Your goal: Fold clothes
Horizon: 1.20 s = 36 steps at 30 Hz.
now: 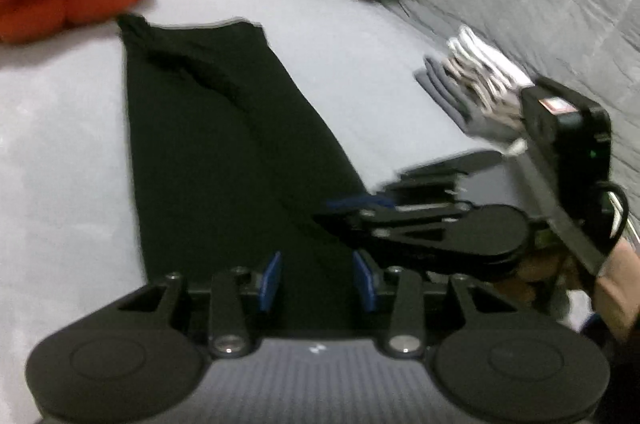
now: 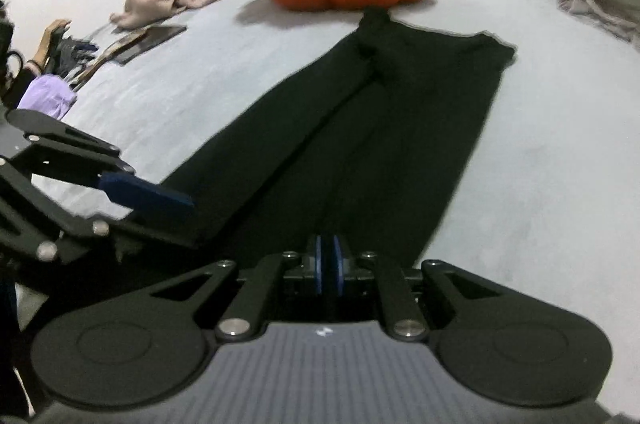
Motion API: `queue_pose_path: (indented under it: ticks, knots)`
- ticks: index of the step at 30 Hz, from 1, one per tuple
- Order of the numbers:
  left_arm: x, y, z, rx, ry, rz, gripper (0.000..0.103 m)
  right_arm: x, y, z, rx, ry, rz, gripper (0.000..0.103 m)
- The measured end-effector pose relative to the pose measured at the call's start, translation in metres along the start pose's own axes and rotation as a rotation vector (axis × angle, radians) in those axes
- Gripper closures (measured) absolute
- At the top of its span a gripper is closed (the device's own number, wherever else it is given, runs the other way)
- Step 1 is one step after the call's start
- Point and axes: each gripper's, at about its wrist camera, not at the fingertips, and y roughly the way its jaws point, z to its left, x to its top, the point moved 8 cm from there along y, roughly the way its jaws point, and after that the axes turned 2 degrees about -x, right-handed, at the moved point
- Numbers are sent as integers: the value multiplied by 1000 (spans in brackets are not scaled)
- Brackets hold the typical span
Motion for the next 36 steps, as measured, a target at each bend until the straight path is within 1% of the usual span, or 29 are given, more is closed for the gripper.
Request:
queue_pose_path:
  ticks: [3, 4, 7, 9, 10, 13, 14, 16, 21, 24, 28, 31, 34, 36]
  knots:
    - [-6, 7, -9, -8, 46, 13, 68, 5, 2, 6, 29, -6, -13, 90]
    - [-7, 8, -9, 0, 38, 10, 68, 8, -1, 3, 21, 2, -17, 92]
    - [-5, 6, -8, -19, 25, 12, 72, 17, -16, -13, -33, 57, -55, 89]
    - [-3, 10, -7, -22, 20, 25, 80, 20, -25, -20, -20, 98, -73, 89]
    - [-2, 13, -7, -23, 16, 36, 82, 19, -26, -20, -20, 101, -69, 89]
    - [-3, 22, -7, -21, 5, 58, 97, 13, -19, -19, -36, 92, -33, 89]
    - [-5, 23, -6, -9, 5, 61, 101, 11, -16, -19, -37, 94, -23, 89]
    - [-6, 23, -4, 11, -3, 57, 102, 9, -14, -19, -32, 94, -16, 89]
    - [-10, 8, -5, 11, 3, 21, 102, 7, -11, -18, -45, 83, -16, 90]
    - [-13, 10, 0, 50, 9, 31, 102, 6, -10, -17, -55, 75, -18, 91]
    - [-15, 8, 2, 58, 18, 28, 101, 5, -8, -16, -69, 64, -21, 91]
    - [-13, 1, 2, 39, 13, 20, 100, 6, -10, -15, -81, 52, -32, 91]
    - [-9, -11, 2, 15, 17, -10, 93, 12, -30, -11, -77, 32, -69, 89]
    - [-9, -12, 1, -8, 6, -6, 82, 12, -45, -6, -28, 19, -82, 89]
